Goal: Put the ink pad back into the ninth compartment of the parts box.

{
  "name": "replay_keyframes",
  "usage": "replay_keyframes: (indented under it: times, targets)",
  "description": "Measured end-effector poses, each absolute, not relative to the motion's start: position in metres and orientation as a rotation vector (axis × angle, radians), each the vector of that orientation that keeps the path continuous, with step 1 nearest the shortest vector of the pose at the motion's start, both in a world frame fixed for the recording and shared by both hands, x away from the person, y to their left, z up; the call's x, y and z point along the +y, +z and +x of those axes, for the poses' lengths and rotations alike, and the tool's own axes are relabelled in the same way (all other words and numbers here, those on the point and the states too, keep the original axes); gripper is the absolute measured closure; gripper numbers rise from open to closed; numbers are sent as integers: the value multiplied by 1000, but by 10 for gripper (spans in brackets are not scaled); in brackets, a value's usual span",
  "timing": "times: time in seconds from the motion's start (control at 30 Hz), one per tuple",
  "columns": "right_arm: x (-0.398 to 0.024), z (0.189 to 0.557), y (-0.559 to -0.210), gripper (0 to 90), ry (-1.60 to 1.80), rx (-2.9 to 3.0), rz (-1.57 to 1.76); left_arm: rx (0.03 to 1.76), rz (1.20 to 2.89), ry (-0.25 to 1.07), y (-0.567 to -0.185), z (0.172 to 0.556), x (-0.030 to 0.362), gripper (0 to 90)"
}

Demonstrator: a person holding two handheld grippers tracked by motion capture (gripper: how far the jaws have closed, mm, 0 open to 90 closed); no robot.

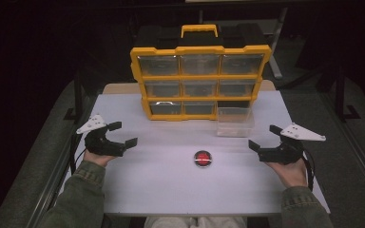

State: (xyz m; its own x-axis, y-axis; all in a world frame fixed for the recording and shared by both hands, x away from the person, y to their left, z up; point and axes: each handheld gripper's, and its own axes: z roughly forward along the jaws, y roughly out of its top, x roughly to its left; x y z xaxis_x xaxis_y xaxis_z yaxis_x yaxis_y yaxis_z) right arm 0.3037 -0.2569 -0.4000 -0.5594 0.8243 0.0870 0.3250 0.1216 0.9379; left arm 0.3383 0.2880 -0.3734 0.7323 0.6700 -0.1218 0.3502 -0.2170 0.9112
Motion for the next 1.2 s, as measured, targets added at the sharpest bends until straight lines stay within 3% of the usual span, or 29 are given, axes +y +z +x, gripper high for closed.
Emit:
replay_keyframes:
  times: [1.2]
  targets:
    - [-257,305,-401,0,1435,1948,1107,668,2027,323,-365,357,232,0]
